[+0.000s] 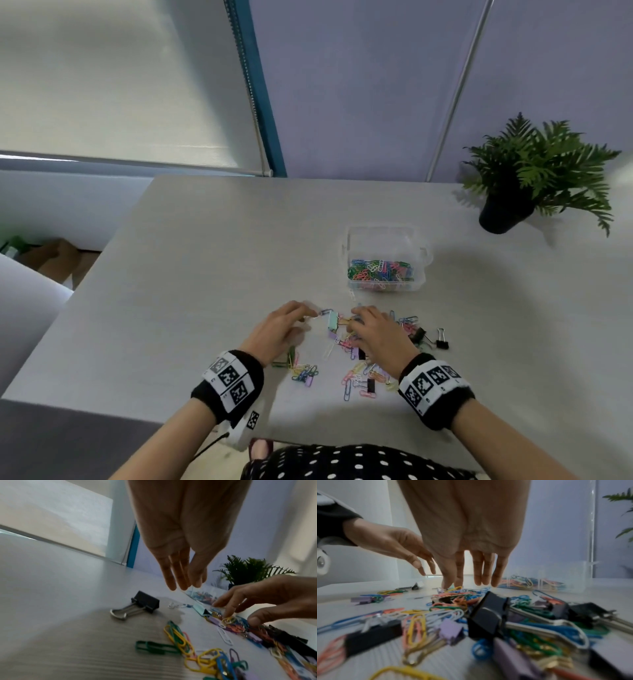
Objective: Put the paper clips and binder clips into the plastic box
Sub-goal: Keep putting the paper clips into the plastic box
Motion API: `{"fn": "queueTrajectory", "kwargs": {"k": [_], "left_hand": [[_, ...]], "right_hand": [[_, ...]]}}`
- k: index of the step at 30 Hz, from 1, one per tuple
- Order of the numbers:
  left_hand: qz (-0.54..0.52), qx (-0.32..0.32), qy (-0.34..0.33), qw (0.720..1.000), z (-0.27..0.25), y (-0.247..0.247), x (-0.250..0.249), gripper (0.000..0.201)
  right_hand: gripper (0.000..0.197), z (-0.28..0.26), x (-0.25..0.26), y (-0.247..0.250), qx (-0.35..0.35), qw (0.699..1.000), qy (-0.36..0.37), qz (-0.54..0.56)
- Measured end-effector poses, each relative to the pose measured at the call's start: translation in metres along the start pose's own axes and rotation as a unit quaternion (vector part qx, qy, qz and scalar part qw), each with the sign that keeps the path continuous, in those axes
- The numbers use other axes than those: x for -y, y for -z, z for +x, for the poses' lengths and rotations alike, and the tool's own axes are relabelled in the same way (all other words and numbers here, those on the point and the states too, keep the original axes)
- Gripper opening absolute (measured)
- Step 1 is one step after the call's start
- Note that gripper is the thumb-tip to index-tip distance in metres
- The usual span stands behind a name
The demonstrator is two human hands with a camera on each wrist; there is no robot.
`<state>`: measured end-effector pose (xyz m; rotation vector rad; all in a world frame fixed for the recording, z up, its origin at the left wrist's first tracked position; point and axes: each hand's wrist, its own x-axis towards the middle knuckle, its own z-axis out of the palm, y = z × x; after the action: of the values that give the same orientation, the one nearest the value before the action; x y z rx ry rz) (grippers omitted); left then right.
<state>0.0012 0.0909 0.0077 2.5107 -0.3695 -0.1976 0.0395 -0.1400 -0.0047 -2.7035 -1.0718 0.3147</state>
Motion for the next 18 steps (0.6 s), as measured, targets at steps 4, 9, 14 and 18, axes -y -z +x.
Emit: {"fn": "queueTrajectory", "kwargs": {"k": [4, 9, 14, 18], "left_hand": [[0.057, 0.021, 0.122, 0.991, -0.027, 0.003, 0.003, 0.022], [0.088, 0.098, 0.145, 0.981, -0.047, -0.020, -0.007, 0.044], [0.029, 0.051, 0.157, 0.986, -0.034, -0.027, -0.007, 0.005], [0.011, 0.095, 0.161, 0.982, -0.026, -0.020, -0.005, 0.017]], "right_hand": [[0.022, 0.001, 0.028, 0.001, -0.039, 0.991, 0.120, 0.037], [0.030, 0.018, 0.067, -0.006, 0.066, 0.990, 0.099, 0.070], [0.031, 0.023, 0.076, -0.011, 0.067, 0.994, 0.066, 0.057], [0.019, 0.021, 0.063, -0.013, 0.078, 0.993, 0.036, 0.085]]}}
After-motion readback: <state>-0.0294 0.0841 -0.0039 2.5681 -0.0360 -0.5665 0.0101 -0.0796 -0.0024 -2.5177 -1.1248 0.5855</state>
